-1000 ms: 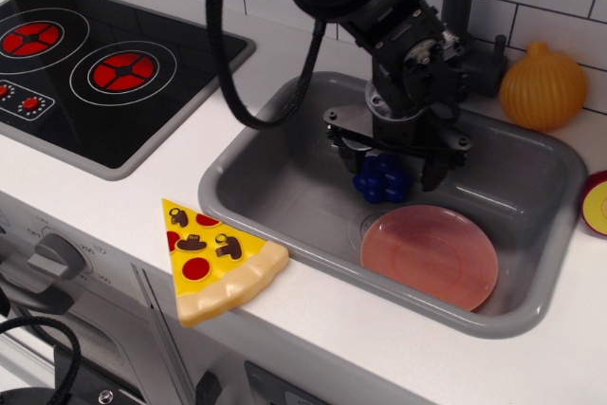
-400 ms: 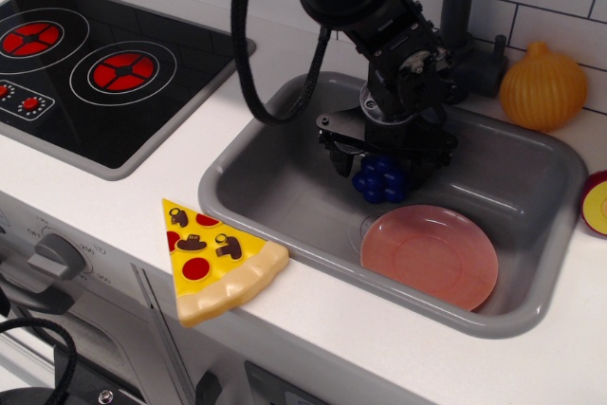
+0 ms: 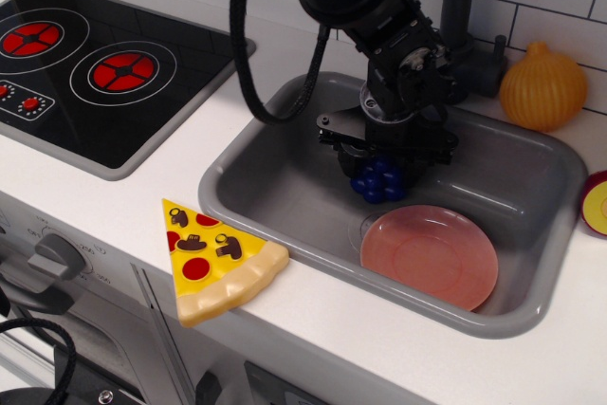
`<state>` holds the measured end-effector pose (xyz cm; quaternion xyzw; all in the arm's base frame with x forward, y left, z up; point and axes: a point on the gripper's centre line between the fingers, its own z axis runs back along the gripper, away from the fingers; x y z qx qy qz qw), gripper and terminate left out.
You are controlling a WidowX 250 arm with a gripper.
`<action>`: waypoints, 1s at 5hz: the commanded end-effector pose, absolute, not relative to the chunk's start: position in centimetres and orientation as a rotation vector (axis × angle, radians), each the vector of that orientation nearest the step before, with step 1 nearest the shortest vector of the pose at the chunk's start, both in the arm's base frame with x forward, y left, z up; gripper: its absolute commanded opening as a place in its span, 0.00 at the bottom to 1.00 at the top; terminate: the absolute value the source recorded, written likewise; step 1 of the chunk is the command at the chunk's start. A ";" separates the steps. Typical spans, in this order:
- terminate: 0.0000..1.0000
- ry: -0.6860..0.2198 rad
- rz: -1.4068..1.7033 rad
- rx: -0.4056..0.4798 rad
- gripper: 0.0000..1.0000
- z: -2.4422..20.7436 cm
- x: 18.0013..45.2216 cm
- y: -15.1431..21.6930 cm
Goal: Put blueberries on plate sink
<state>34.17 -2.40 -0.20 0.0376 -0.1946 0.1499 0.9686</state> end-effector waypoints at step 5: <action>0.00 -0.389 0.223 -0.059 0.00 5.4 29.3 -6.4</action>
